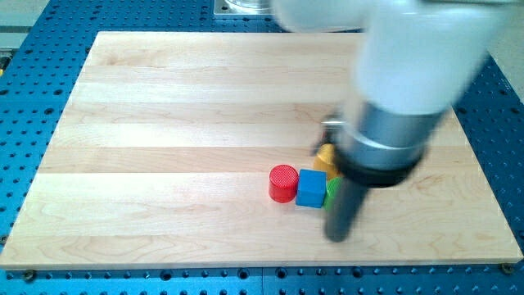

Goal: Slightly move the cube to the right

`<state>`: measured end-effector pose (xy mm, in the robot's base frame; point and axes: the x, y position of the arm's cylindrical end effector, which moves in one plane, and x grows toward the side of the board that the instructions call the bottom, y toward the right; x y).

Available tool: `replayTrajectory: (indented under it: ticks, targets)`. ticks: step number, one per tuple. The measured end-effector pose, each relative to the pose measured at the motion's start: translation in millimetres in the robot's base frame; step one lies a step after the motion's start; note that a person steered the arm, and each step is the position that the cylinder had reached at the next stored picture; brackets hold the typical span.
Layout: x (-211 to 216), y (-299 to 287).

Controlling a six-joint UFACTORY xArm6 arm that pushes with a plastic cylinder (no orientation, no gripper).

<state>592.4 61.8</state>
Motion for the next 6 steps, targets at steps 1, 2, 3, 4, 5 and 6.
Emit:
replayTrajectory:
  ticks: [1, 2, 3, 4, 5, 6]
  targets:
    - [-21.6, -9.5]
    - [-34.9, 21.7]
    - [-34.4, 19.3]
    - [-21.3, -26.9]
    - [-33.7, -46.7]
    - [-42.9, -48.3]
